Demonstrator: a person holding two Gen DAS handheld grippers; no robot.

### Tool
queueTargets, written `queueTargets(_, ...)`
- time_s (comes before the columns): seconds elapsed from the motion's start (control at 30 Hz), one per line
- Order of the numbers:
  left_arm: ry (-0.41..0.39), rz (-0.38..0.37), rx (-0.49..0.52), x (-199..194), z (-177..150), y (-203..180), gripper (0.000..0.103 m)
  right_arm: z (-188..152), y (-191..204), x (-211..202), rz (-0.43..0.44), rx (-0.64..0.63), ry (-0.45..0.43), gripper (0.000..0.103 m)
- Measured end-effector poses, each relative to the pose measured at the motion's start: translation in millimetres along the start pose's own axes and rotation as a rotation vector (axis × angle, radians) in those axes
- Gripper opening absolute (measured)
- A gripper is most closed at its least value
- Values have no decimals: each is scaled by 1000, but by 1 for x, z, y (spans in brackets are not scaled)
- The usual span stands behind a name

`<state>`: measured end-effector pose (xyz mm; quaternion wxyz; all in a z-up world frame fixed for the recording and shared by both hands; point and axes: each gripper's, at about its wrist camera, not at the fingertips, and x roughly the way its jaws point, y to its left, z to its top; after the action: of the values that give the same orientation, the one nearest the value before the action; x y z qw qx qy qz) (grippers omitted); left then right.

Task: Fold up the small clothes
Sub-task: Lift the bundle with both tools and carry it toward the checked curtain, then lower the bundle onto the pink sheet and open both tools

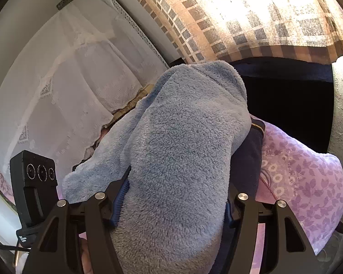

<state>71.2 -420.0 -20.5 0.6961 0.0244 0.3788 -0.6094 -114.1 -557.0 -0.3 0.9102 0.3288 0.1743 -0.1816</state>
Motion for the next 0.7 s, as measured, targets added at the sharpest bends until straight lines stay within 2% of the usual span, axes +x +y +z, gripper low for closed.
queueTargets(0.17,16,-38,-15,17,3,-1,83,-1,-18,-1,1,48,-9,65)
queueTargets(0.23,22,-48,-13,25,1,0,90,-2,-26,2,-3,51,-3,65)
queueTargets(0.27,37,-51,-21,33,-2,5,93,-3,-27,4,-11,45,4,69)
queueTargets(0.3,55,-60,-44,41,-3,11,99,-6,-30,7,-30,31,10,79)
queueTargets(0.37,106,-130,-139,58,-13,34,99,-12,-37,20,-82,-2,20,92)
queueTargets(0.43,106,-161,-173,60,-21,44,99,-16,-44,30,-47,15,46,93)
queueTargets(0.47,95,-158,-162,57,-24,45,99,-17,-47,33,-25,40,57,96)
queueTargets(0.6,81,-121,-158,45,-23,39,99,-17,-37,32,-54,-14,40,96)
queueTargets(0.7,37,-85,-116,25,-21,31,99,-16,-34,25,-62,-11,18,96)
